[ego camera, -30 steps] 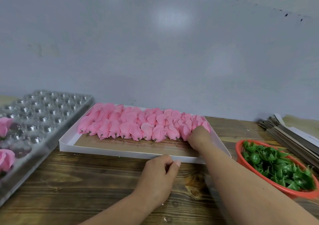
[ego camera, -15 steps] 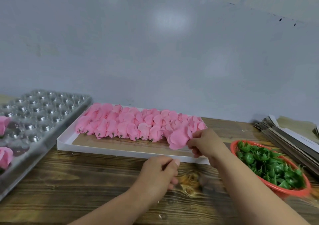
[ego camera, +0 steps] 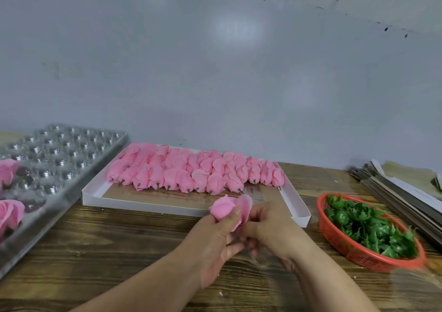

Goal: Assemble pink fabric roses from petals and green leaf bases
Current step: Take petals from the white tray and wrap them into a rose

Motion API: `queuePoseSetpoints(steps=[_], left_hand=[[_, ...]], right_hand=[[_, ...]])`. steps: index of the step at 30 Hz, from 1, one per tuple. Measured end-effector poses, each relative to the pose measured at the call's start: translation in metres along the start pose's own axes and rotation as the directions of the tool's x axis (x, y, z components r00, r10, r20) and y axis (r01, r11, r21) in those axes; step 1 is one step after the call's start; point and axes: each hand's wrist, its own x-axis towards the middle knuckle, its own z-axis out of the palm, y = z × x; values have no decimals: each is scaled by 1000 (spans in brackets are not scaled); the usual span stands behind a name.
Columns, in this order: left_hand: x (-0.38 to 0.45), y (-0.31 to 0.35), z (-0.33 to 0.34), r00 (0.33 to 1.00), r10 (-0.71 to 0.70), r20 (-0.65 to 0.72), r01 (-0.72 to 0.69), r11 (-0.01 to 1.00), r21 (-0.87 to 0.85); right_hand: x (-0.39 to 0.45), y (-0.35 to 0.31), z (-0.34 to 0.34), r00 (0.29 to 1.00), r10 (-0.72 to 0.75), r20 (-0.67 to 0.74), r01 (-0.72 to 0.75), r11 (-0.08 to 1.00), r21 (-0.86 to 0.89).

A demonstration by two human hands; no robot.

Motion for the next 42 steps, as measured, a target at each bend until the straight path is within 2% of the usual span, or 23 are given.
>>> queuePoseSetpoints(steps=[3, 7, 14, 23, 27, 32, 35, 38, 42], left_hand=[[0, 3, -1, 1000, -9, 14, 9, 999, -36], [0, 6, 1, 999, -14, -35, 9, 988, -154], [0, 9, 1, 997, 17, -81, -35, 972, -232], [2, 4, -3, 997, 52, 48, -41, 976, -214], [1, 3, -1, 988, 89, 123, -57, 968, -243], [-3, 4, 2, 967, 145, 209, -116, 983, -146], [-3, 3, 3, 978, 120, 171, -100, 988, -119], [-3, 5, 3, 996, 59, 63, -45, 976, -213], [-1, 14, 0, 992, 0, -127, -33, 966, -256]], right_hand=[[-2, 1, -2, 999, 33, 4, -33, 999, 34], [-2, 5, 0, 1000, 15, -8, -14, 996, 91], [2, 8, 0, 974, -191, -123, 207, 970, 129], [0, 6, 6, 940, -278, -198, 320, 920, 226], [0, 5, 8, 926, -313, -213, 348, 925, 153], [1, 7, 11, 881, -403, -247, 405, 913, -45], [2, 10, 13, 880, -406, -247, 386, 914, -126], [3, 9, 16, 881, -415, -228, 387, 908, -160], [3, 8, 12, 842, -390, -373, 411, 911, -26]])
